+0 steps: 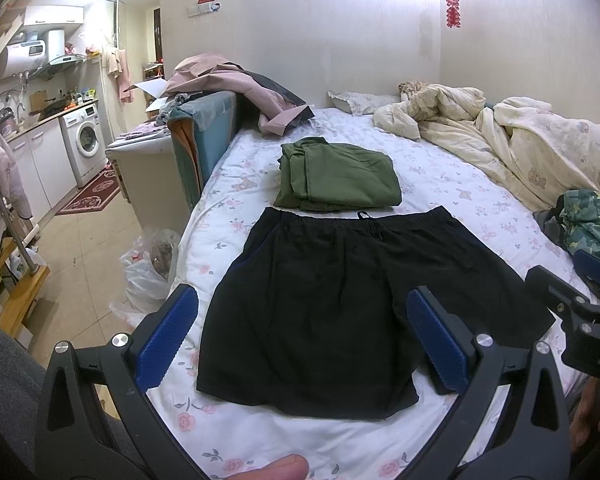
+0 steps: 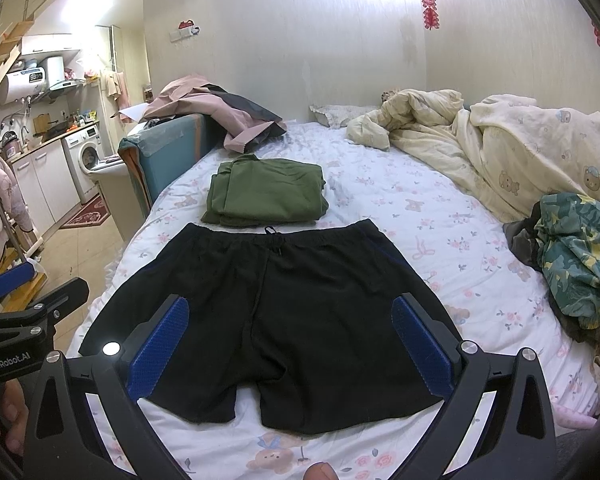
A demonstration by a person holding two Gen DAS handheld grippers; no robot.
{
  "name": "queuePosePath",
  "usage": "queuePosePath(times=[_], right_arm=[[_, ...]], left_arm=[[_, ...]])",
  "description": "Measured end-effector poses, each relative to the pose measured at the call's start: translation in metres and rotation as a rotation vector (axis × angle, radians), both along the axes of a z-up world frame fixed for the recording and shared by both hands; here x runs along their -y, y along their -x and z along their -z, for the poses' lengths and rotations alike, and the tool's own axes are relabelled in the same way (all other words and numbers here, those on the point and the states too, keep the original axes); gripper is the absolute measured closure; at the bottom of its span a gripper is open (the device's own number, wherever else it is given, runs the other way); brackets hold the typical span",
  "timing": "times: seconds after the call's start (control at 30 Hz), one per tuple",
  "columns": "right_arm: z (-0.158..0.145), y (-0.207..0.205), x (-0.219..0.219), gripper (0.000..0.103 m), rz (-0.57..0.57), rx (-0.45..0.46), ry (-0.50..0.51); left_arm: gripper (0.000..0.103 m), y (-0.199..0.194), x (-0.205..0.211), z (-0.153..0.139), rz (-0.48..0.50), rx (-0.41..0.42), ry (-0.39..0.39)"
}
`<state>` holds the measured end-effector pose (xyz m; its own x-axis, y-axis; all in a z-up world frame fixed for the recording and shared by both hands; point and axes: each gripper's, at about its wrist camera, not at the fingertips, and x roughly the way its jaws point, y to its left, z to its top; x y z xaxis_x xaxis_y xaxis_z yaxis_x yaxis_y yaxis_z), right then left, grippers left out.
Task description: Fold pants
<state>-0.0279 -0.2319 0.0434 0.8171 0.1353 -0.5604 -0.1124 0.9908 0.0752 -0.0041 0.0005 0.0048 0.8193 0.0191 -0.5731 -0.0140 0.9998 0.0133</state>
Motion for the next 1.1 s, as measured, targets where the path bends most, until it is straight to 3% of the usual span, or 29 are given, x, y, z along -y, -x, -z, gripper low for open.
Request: queuePosePath(times=[1.1], right_arm=[[-0.0043, -0.0007, -0.0015, 0.0, 0.001, 0.007, 0.004]], left_arm=[[0.0, 0.0008, -0.001, -0.0005, 0.0, 0.003, -0.001]])
